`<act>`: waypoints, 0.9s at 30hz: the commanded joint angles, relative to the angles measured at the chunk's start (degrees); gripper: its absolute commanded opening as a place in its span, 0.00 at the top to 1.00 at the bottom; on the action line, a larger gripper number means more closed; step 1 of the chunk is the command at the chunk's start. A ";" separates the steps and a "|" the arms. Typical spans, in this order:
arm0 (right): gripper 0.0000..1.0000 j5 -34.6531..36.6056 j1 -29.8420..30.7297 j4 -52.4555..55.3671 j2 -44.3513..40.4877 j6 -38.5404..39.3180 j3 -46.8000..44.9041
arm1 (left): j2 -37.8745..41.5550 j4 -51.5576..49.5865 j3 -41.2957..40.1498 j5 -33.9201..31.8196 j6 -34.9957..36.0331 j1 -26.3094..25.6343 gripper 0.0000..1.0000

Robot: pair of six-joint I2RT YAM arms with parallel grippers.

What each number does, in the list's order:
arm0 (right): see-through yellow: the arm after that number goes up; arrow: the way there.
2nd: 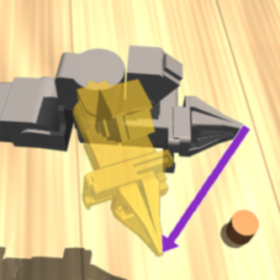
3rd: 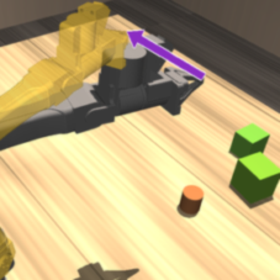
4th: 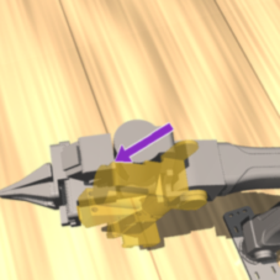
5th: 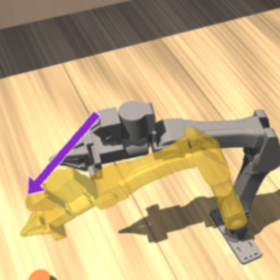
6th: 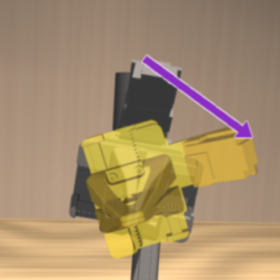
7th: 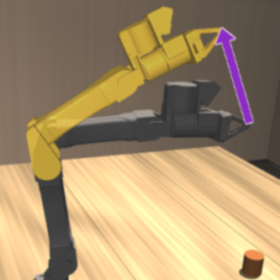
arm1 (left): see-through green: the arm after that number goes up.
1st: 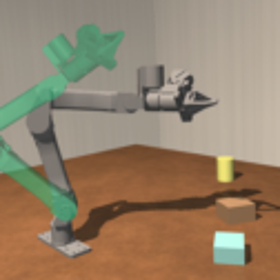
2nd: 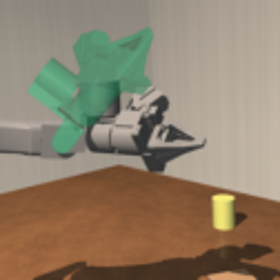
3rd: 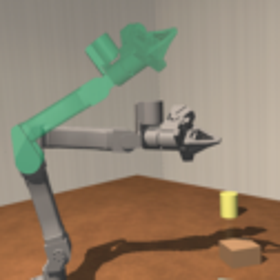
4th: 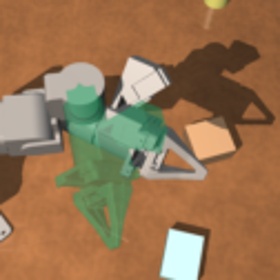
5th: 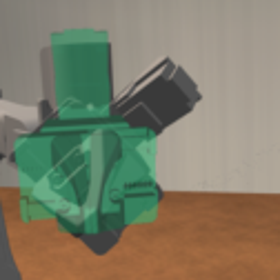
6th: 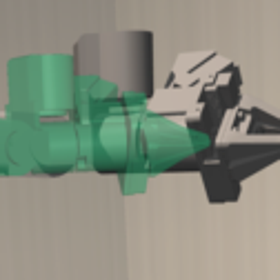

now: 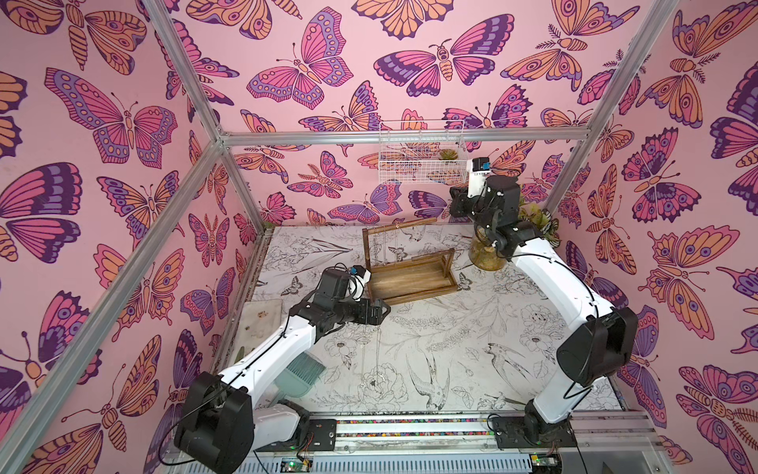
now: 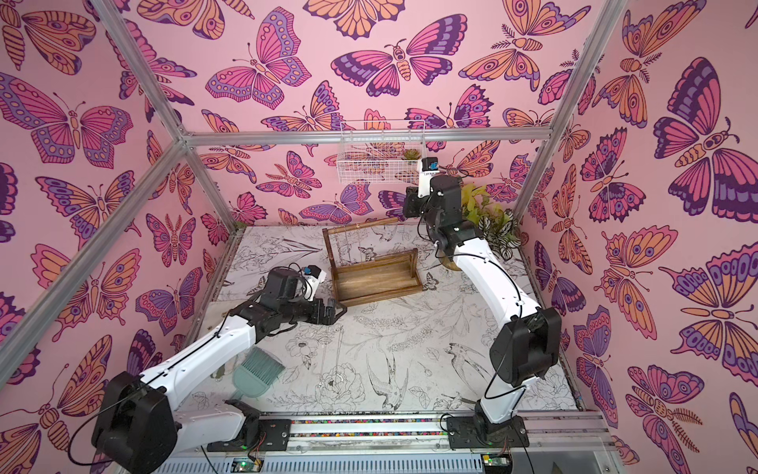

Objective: Take the necklace off the jewelry display stand
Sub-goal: Take off the necklace from the stand, then place the necklace at the center of the board.

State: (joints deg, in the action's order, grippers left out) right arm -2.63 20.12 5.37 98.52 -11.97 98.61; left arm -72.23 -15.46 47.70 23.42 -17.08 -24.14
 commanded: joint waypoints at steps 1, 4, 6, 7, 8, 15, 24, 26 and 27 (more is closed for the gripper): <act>0.96 -0.73 1.05 4.23 -2.09 1.06 3.36 | -0.11 1.19 1.85 2.17 1.87 -0.30 0.00; 0.96 -1.08 1.78 7.33 -2.32 1.87 5.90 | -2.51 1.32 2.63 3.04 2.51 -0.29 0.00; 0.96 -1.15 2.45 9.53 -2.63 2.68 7.56 | -2.97 1.35 3.39 3.92 3.24 -0.30 0.00; 0.97 -1.32 2.68 10.54 -2.72 2.90 8.33 | -3.15 1.41 3.76 4.21 3.52 -0.31 0.00; 0.97 -1.43 2.90 11.67 -2.94 2.99 8.87 | -3.34 1.54 4.16 4.70 3.93 -0.31 0.00; 0.97 -3.61 4.85 15.91 -6.18 3.39 9.39 | -4.30 2.26 6.73 7.03 6.97 -0.29 0.00; 0.97 -7.20 8.67 20.49 -11.15 3.30 8.46 | -5.03 6.64 8.10 12.34 8.98 -0.30 0.00; 0.98 -8.21 9.51 21.10 -12.25 3.14 7.69 | -5.05 8.17 8.03 14.40 9.44 -0.34 0.00; 0.98 -8.56 9.95 21.47 -12.79 3.04 7.25 | -4.99 9.03 7.89 15.52 9.81 -0.36 0.00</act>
State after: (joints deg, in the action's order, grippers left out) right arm -8.99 28.93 24.86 88.42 -8.95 106.15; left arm -76.95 -9.96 54.65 34.30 -9.37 -24.29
